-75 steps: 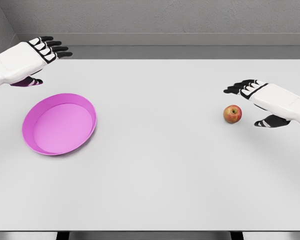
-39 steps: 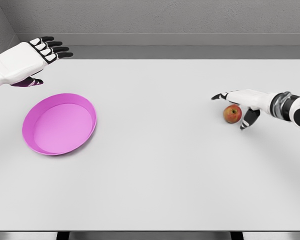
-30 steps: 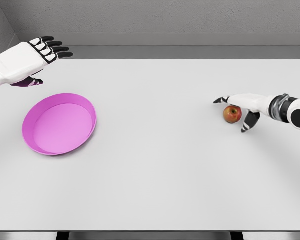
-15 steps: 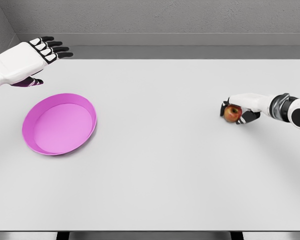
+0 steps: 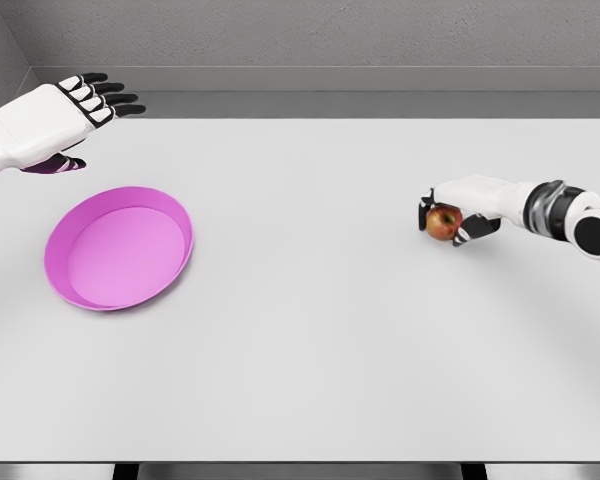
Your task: Put the apple on the plate with both arms
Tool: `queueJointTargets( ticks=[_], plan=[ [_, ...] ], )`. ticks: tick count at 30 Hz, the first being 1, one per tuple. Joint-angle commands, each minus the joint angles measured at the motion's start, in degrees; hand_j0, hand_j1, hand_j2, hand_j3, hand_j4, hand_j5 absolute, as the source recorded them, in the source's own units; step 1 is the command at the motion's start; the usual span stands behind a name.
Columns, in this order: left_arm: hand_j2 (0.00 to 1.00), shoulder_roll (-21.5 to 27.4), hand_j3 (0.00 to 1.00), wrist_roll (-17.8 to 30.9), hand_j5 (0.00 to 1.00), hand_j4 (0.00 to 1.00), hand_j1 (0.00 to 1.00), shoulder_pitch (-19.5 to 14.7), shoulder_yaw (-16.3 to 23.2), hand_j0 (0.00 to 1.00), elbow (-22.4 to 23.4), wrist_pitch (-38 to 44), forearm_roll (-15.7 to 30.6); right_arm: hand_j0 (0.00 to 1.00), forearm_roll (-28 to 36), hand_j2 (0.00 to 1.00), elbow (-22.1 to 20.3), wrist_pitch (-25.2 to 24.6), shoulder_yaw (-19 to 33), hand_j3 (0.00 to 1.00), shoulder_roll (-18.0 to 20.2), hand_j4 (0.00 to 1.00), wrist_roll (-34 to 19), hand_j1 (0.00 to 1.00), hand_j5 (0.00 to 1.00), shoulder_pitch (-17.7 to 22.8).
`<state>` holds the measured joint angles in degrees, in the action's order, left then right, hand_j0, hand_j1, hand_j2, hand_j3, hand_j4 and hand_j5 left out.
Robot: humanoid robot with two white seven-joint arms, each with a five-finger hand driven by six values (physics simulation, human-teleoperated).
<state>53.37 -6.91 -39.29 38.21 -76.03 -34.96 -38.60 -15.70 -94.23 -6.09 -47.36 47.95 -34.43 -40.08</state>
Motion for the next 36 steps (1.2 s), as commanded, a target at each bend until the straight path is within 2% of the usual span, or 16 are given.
queueJointTargets(
  ticks=[1, 4, 11, 18, 36],
  plan=[
    [1.0, 0.1, 1.0, 0.0, 1.0, 1.0, 1.0, 0.0, -0.1, 1.0, 0.0, 0.0, 0.4, 0.46, 0.1, 0.46, -3.9, 0.5, 0.0, 0.46, 0.1, 0.46, 0.1, 0.46, 0.46, 0.0],
    [1.0, 0.2, 1.0, 0.0, 1.0, 1.0, 1.0, 0.0, -0.1, 1.0, 0.0, 0.0, 0.4, 0.46, 0.2, 0.46, -6.2, 0.6, -0.1, 0.46, -0.4, 0.46, 0.1, 0.46, 0.46, 0.0],
    [1.0, 0.2, 1.0, 0.0, 1.0, 1.0, 1.0, 0.0, -0.1, 1.0, 0.0, 0.0, 0.4, 0.46, 0.3, 0.46, -6.2, 4.2, -1.4, 0.46, -5.1, 0.46, 0.2, 0.46, 0.46, 0.0],
    [1.0, 0.2, 1.0, -0.1, 1.0, 1.0, 1.0, 0.0, -0.2, 1.0, 0.0, 0.0, 0.4, 0.46, 0.2, 0.46, -6.2, 5.9, -2.5, 0.46, -8.8, 0.46, 0.2, 0.46, 0.46, 0.0],
    [1.0, 0.2, 1.0, 0.0, 1.0, 1.0, 1.0, 0.1, -0.2, 1.0, 0.0, 0.0, 0.4, 0.46, 0.3, 0.46, -6.2, 5.2, -5.7, 0.46, -15.5, 0.46, 0.3, 0.46, 0.46, -1.7]
  ],
)
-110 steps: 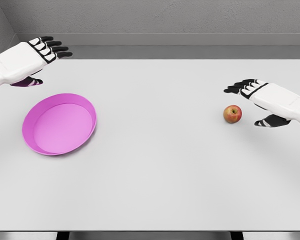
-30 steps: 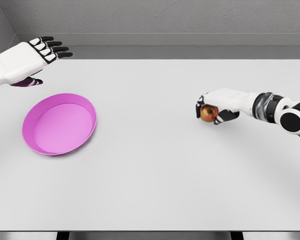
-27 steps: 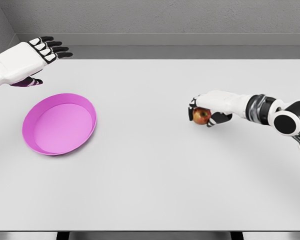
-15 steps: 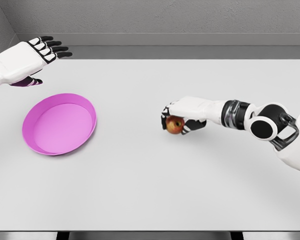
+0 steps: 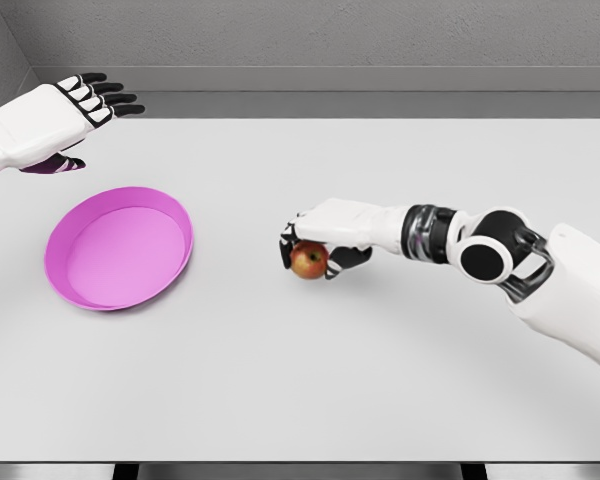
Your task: Put the apple on the plate with both arms
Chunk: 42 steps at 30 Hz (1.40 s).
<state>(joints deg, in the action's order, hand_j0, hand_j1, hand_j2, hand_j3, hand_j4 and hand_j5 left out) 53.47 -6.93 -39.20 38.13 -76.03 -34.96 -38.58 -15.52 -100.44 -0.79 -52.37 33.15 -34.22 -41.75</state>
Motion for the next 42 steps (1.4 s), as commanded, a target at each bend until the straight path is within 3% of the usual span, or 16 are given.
queueJointTargets(
  ticks=[1, 8, 9, 10, 11, 16, 19, 25, 27, 29, 31, 34, 36, 38, 40, 42],
  plan=[
    [1.0, 0.1, 1.0, 0.0, 1.0, 1.0, 1.0, 0.0, -0.1, 1.0, 0.0, 0.0, 0.3, 0.46, 0.1, 0.46, 0.0, -0.2, -1.1, 0.46, -0.9, 0.46, 0.2, 0.46, 0.46, 0.0],
    [1.0, 0.1, 1.0, 0.0, 1.0, 1.0, 1.0, 0.0, -0.1, 1.0, 0.0, 0.0, 0.3, 0.47, 0.1, 0.47, 0.1, -0.3, -1.3, 0.47, -1.9, 0.47, 0.2, 0.47, 0.47, -0.7],
    [1.0, 0.1, 1.0, 0.0, 1.0, 1.0, 1.0, 0.0, -0.1, 1.0, 0.0, 0.0, 0.3, 0.6, 0.1, 0.6, 0.1, -0.3, -1.3, 0.6, -2.0, 0.6, 0.2, 0.6, 0.6, -0.7],
    [1.0, 0.1, 1.0, 0.0, 1.0, 1.0, 1.0, 0.0, -0.1, 1.0, 0.0, 0.0, 0.3, 0.96, 0.1, 0.96, 0.0, -1.8, -1.3, 0.96, -2.0, 0.96, 0.4, 0.96, 0.96, -0.7],
    [1.0, 0.1, 1.0, 0.0, 1.0, 1.0, 1.0, 0.0, -0.1, 1.0, 0.0, 0.0, 0.3, 0.99, 0.1, 0.99, 0.0, -3.0, -1.9, 0.99, -2.0, 0.99, 0.4, 0.99, 0.99, -0.7],
    [1.0, 0.1, 1.0, 0.0, 1.0, 1.0, 1.0, 0.0, -0.1, 1.0, -0.2, 0.0, 0.3, 0.99, 0.0, 0.99, 0.0, -2.9, -2.0, 0.99, -1.7, 0.99, 0.5, 0.99, 0.99, -0.8],
    [1.0, 0.1, 1.0, 0.0, 1.0, 1.0, 1.0, 0.0, -0.1, 1.0, -0.5, 0.0, 0.3, 0.99, -0.2, 0.99, 0.0, -2.9, -0.5, 0.99, 2.3, 0.99, 0.5, 0.99, 0.99, -2.0],
    [1.0, 0.3, 1.0, 0.0, 1.0, 1.0, 1.0, 0.4, 0.5, 1.0, -6.1, 0.0, 0.6, 1.0, -0.1, 1.0, 0.0, -2.2, 17.0, 1.0, 15.7, 1.0, 0.5, 1.0, 1.0, 1.6],
    [1.0, 1.1, 1.0, 0.0, 1.0, 1.0, 1.0, 0.1, 2.3, 1.0, -10.1, 0.0, 0.5, 1.0, 0.0, 1.0, 0.0, -2.0, 19.1, 1.0, 18.4, 1.0, 0.5, 1.0, 1.0, 2.0],
    [1.0, 1.0, 1.0, -0.1, 1.0, 1.0, 1.0, -0.4, 3.9, 1.0, -11.8, 0.0, 0.5, 1.0, 0.0, 1.0, 0.3, 1.4, 21.7, 1.0, 19.7, 1.0, 0.3, 1.0, 1.0, 2.9],
    [1.0, 0.1, 1.0, -0.1, 1.0, 1.0, 1.0, -4.8, 11.3, 1.0, -12.7, 0.0, 0.3, 1.0, 0.0, 1.0, 0.5, 1.8, 22.4, 1.0, 21.6, 1.0, 0.4, 1.0, 1.0, 4.2],
    [1.0, -0.8, 1.0, 0.4, 1.0, 1.0, 1.0, -5.7, 13.7, 1.0, -15.4, 0.0, -0.4, 1.0, 0.1, 1.0, 0.5, 3.3, 22.5, 1.0, 21.6, 1.0, 0.4, 1.0, 1.0, 5.9],
    [1.0, -1.2, 1.0, 0.9, 1.0, 1.0, 1.0, -9.8, 20.1, 1.0, -17.0, 0.0, -0.5, 1.0, 0.1, 1.0, 1.1, 3.7, 26.0, 1.0, 21.7, 1.0, 0.4, 1.0, 1.0, 9.8],
    [1.0, -1.7, 1.0, 1.0, 1.0, 1.0, 1.0, -10.5, 20.7, 1.0, -17.2, 0.0, -0.6, 1.0, 0.1, 1.0, 1.2, 4.5, 28.8, 1.0, 22.4, 1.0, 0.4, 1.0, 1.0, 12.1],
    [1.0, -2.8, 1.0, 0.4, 1.0, 1.0, 1.0, -14.7, 25.1, 1.0, -17.1, 0.0, 0.0, 1.0, 0.1, 1.0, 1.4, 4.1, 30.2, 1.0, 22.5, 1.0, 0.1, 1.0, 1.0, 12.7],
    [1.0, -3.3, 1.0, 0.2, 1.0, 1.0, 1.0, -15.6, 25.8, 1.0, -17.1, 0.0, 0.0, 1.0, 0.1, 1.0, 1.1, 4.2, 30.2, 1.0, 22.5, 1.0, 0.0, 1.0, 1.0, 12.8]
  ],
)
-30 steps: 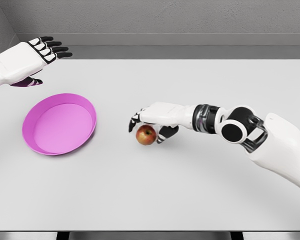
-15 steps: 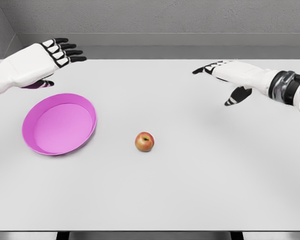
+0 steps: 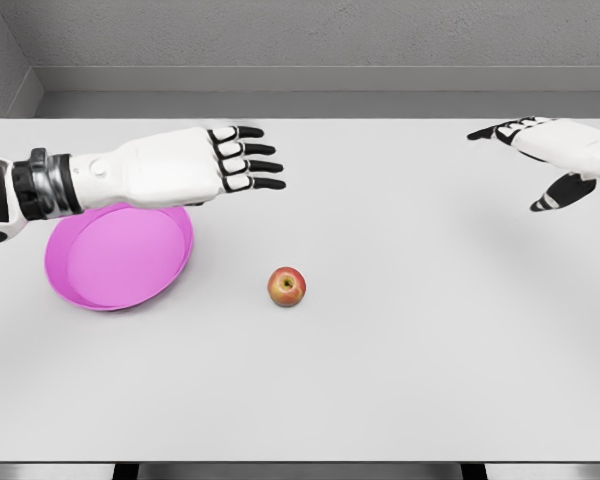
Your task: Put the apple on the plate with both arms
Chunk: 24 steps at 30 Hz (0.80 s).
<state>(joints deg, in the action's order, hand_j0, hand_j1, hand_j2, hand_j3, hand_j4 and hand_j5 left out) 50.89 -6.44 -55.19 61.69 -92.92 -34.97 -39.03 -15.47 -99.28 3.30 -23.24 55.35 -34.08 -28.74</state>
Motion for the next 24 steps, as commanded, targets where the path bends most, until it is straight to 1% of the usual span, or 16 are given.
queueJointTargets(
  ticks=[1, 2, 3, 4, 5, 6, 7, 9, 10, 12, 15, 17, 18, 20, 22, 24],
  plan=[
    [1.0, -0.7, 1.0, -0.1, 1.0, 1.0, 1.0, -0.2, 2.3, 1.0, -0.2, 0.0, 0.4, 1.0, 0.1, 1.0, 0.0, 0.1, 1.1, 1.0, 0.5, 1.0, -0.1, 1.0, 1.0, 0.0],
    [1.0, -0.7, 1.0, 0.3, 1.0, 1.0, 1.0, -0.8, 2.7, 1.0, -0.3, 0.0, 0.4, 1.0, 0.1, 1.0, 0.0, 0.1, 1.1, 1.0, 0.7, 1.0, -0.1, 1.0, 1.0, 0.0],
    [1.0, -1.1, 1.0, 0.5, 1.0, 1.0, 1.0, -1.9, 4.2, 1.0, -0.5, 0.0, 0.2, 1.0, 0.1, 1.0, 0.1, 0.1, 1.2, 1.0, 0.6, 1.0, -0.1, 1.0, 1.0, 0.0],
    [1.0, -1.9, 1.0, 2.0, 1.0, 1.0, 1.0, -2.9, 5.9, 1.0, -0.9, 0.0, 0.0, 1.0, 0.1, 1.0, 0.1, 0.1, 1.2, 1.0, 0.5, 1.0, -0.1, 1.0, 1.0, 0.0],
    [1.0, -2.6, 1.0, 4.3, 1.0, 1.0, 1.0, -3.3, 6.8, 1.0, -1.0, 0.0, 0.0, 1.0, 0.1, 1.0, 0.0, 0.1, 1.2, 1.0, 0.6, 1.0, -0.1, 1.0, 1.0, 0.1],
    [1.0, -3.3, 1.0, 6.3, 1.0, 1.0, 1.0, -3.4, 7.9, 1.0, -2.2, 0.0, -0.1, 1.0, 0.1, 1.0, -0.2, 0.1, 1.1, 1.0, 0.6, 1.0, -0.1, 1.0, 1.0, 0.2],
    [1.0, -3.8, 1.0, 8.8, 1.0, 1.0, 1.0, -3.4, 8.6, 1.0, -2.6, 0.0, -0.1, 1.0, 0.1, 1.0, -0.2, 0.1, 1.2, 1.0, 1.3, 1.0, -0.1, 1.0, 1.0, 1.8],
    [1.0, -4.1, 1.0, 13.3, 1.0, 1.0, 1.0, -3.4, 9.5, 1.0, -3.1, 0.0, -0.1, 1.0, 0.1, 1.0, -0.1, 0.1, 1.8, 1.0, 1.5, 1.0, -0.1, 1.0, 1.0, 3.5],
    [1.0, -4.1, 1.0, 13.9, 1.0, 1.0, 1.0, -3.4, 9.6, 1.0, -3.1, 0.0, -0.2, 1.0, 0.1, 1.0, 0.0, 0.1, 2.1, 1.0, 1.6, 1.0, -0.1, 1.0, 1.0, 3.6],
    [1.0, -4.1, 1.0, 18.4, 1.0, 1.0, 1.0, -3.4, 10.3, 1.0, -3.1, 0.0, -0.2, 1.0, 0.1, 1.0, -0.3, 0.1, 2.8, 1.0, 1.2, 1.0, -0.1, 1.0, 1.0, 3.7],
    [1.0, -4.7, 1.0, 18.4, 1.0, 1.0, 1.0, -3.4, 10.3, 1.0, -3.1, 0.0, 0.4, 1.0, 0.0, 1.0, 0.0, 0.3, 4.9, 1.0, 0.0, 1.0, -0.2, 1.0, 1.0, 4.9],
    [1.0, -5.3, 1.0, 18.3, 1.0, 1.0, 1.0, -3.4, 10.3, 1.0, -3.1, 0.0, 2.8, 1.0, 0.0, 1.0, 0.1, 0.3, 5.0, 1.0, -0.2, 1.0, -0.2, 1.0, 1.0, 4.9],
    [1.0, -5.9, 1.0, 18.3, 1.0, 1.0, 1.0, -3.4, 10.3, 1.0, -3.1, 0.0, 3.2, 1.0, 0.0, 1.0, 0.1, 0.3, 5.0, 1.0, -0.2, 1.0, -0.2, 1.0, 1.0, 4.9],
    [1.0, -6.2, 1.0, 18.6, 1.0, 1.0, 1.0, -3.5, 10.3, 1.0, -3.1, 0.0, 3.1, 1.0, 0.0, 1.0, 0.0, 0.4, 6.6, 1.0, -0.1, 1.0, -0.2, 1.0, 1.0, 4.9],
    [1.0, -6.2, 1.0, 18.7, 1.0, 1.0, 1.0, -3.5, 10.4, 1.0, -3.1, 0.0, 3.1, 1.0, 0.0, 1.0, -0.2, 0.5, 6.5, 1.0, -0.1, 1.0, -0.2, 1.0, 1.0, 5.0],
    [1.0, -6.4, 1.0, 18.7, 1.0, 1.0, 1.0, -3.6, 10.4, 1.0, -3.2, 0.0, 2.8, 1.0, -0.2, 1.0, -0.6, 1.6, 6.7, 1.0, -0.1, 1.0, -0.2, 1.0, 1.0, 5.0]
  ],
)
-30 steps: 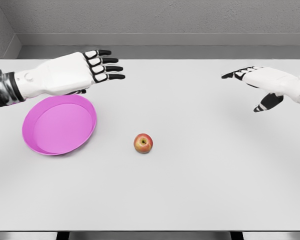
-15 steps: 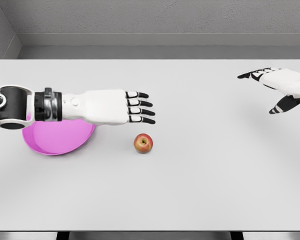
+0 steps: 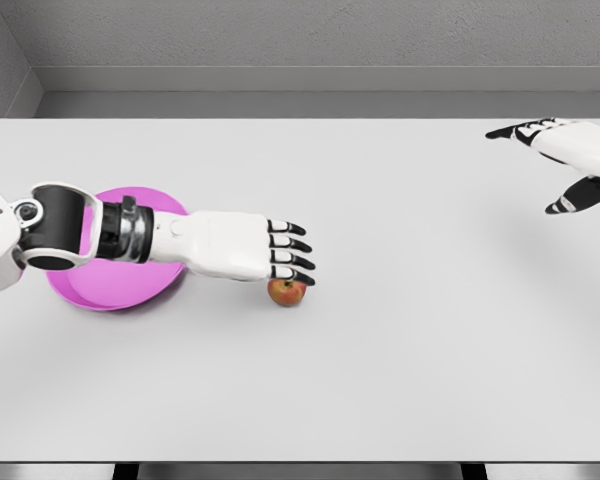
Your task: Put the apple on the plate with both arms
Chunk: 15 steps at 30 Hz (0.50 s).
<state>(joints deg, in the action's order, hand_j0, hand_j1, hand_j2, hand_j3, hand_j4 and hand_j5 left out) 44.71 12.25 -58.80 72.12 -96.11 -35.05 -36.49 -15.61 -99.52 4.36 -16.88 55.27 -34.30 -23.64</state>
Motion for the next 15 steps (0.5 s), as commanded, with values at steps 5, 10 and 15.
queueJointTargets(
  ticks=[5, 10, 15],
  plan=[
    [1.0, -1.4, 1.0, 2.5, 1.0, 1.0, 1.0, -0.1, 0.9, 1.0, -0.9, 0.0, 0.2, 1.0, 0.0, 1.0, -0.1, 1.2, 0.4, 1.0, 0.5, 1.0, 0.0, 1.0, 1.0, 0.6],
    [1.0, -2.8, 1.0, 3.9, 1.0, 1.0, 1.0, -0.9, 1.4, 1.0, -0.8, 0.0, -0.3, 1.0, 0.0, 1.0, -0.2, 1.4, 1.1, 1.0, 0.4, 1.0, 0.0, 1.0, 1.0, 0.8],
    [1.0, -3.6, 1.0, 8.7, 1.0, 1.0, 1.0, -1.0, 1.4, 1.0, -0.8, 0.0, -0.3, 1.0, 0.0, 1.0, -0.1, 1.4, 1.2, 1.0, 0.2, 1.0, 0.0, 1.0, 1.0, 0.8]
  ],
)
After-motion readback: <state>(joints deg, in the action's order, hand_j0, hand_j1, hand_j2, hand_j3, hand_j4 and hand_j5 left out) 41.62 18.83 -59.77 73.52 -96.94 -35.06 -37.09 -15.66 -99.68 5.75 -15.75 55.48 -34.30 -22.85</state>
